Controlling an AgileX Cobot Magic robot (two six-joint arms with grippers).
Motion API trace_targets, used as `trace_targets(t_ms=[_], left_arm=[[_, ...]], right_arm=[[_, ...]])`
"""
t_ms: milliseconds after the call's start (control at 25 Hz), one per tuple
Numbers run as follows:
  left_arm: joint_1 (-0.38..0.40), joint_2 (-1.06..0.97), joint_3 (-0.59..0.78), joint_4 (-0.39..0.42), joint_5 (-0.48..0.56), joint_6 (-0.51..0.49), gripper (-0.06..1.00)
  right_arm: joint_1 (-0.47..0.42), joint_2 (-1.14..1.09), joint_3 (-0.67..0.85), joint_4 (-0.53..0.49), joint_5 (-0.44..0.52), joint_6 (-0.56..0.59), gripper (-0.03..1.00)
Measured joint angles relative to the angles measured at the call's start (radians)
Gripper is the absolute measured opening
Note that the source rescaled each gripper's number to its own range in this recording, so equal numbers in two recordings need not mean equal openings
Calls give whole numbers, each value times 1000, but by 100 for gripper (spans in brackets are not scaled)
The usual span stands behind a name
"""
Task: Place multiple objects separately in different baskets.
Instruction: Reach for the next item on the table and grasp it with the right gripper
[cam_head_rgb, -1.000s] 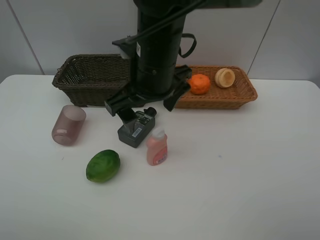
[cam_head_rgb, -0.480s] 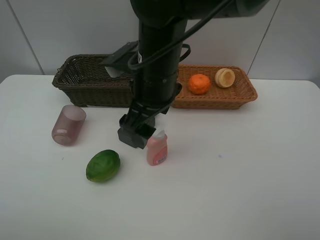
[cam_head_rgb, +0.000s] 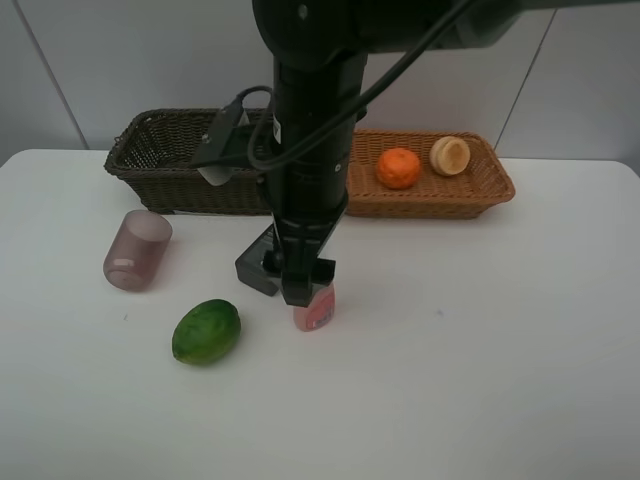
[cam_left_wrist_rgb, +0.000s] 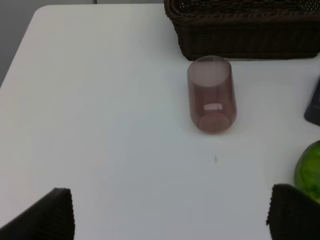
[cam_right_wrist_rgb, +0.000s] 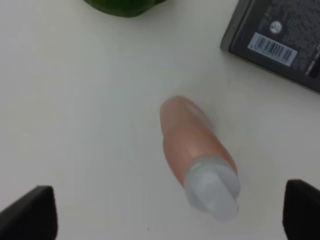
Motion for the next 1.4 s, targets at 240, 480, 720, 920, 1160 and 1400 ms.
trace_targets(t_ms=[240, 480, 720, 920, 1160, 1400], left_arm=[[0, 0, 0, 0, 0, 0, 100], [0, 0, 0, 0, 0, 0, 100], [0, 0, 0, 0, 0, 0, 100], [0, 0, 0, 0, 0, 0, 100], [0, 0, 0, 0, 0, 0, 100], [0, 0, 0, 0, 0, 0, 100]], right_arm=[[0, 22, 0, -1, -12, -166, 97], [0, 22, 1, -1, -36, -342, 97], [0, 22, 58, -2, -89, -446, 97], [0, 28, 65, -3, -145, -477, 97], [-23, 70, 67, -18, -150, -482, 97], [-44, 95, 67, -44, -150, -482, 97]])
